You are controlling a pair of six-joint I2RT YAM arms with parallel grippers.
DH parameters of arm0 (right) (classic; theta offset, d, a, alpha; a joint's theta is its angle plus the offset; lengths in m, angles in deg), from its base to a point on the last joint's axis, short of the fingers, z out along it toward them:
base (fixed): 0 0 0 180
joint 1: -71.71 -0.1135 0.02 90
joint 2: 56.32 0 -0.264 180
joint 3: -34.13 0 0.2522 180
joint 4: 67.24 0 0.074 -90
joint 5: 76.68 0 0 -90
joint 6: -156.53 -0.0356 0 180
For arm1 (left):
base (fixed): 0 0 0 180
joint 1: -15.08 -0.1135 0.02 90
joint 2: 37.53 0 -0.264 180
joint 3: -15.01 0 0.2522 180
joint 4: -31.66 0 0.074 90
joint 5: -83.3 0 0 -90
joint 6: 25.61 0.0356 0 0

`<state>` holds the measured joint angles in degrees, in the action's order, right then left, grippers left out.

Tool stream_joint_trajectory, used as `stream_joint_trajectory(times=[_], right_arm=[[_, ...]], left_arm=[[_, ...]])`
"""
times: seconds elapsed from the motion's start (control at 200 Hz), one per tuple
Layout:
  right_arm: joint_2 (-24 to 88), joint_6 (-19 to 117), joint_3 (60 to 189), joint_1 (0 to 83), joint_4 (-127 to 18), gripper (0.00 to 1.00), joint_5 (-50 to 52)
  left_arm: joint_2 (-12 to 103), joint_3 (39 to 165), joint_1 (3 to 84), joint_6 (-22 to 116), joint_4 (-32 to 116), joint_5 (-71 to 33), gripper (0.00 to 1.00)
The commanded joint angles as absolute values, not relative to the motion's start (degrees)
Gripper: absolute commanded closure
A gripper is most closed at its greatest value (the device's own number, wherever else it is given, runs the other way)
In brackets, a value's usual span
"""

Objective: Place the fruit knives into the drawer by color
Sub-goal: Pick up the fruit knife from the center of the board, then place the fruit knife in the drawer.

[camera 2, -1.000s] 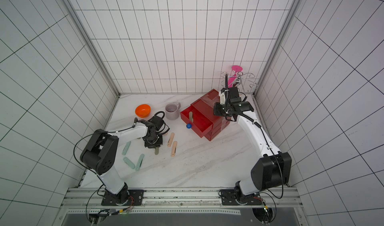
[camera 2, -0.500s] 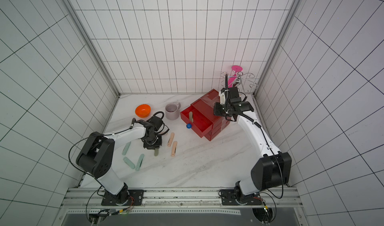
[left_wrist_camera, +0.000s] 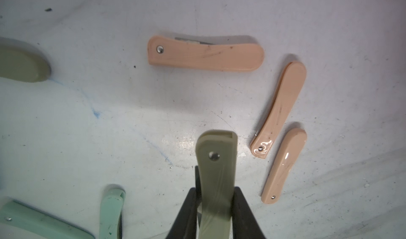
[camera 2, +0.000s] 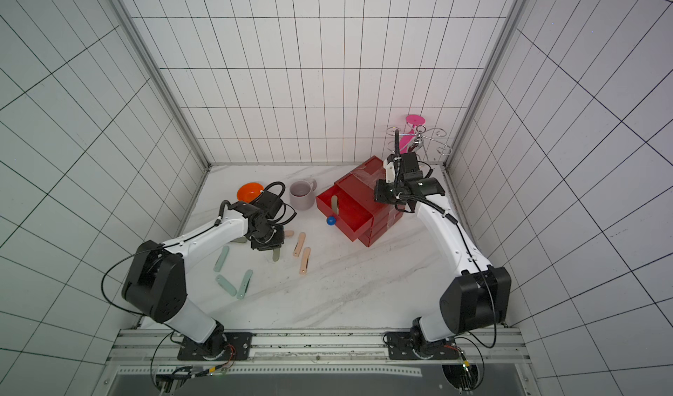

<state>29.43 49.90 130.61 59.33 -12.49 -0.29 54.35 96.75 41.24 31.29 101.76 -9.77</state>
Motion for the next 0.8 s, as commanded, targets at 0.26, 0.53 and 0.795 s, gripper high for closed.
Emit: stream_joint_trajectory(times=[0.26, 0.53, 0.795], right_arm=[[31.9, 50.2, 126.2, 59.2, -2.5, 0.86, 2.1], [32.0, 50.3, 126.2, 59.1, -2.2, 0.86, 1.8], [32.2, 50.3, 125.9, 59.0, -2.3, 0.86, 1.7]], left_arm=[[51.8, 107.3, 41.5, 31.1, 105.5, -11.1, 0.75], [53.7, 119.9, 43.6, 30.4, 108.1, -12.8, 0.76], [59.6, 134.0, 47.7, 28.6, 109.4, -13.7, 0.76]])
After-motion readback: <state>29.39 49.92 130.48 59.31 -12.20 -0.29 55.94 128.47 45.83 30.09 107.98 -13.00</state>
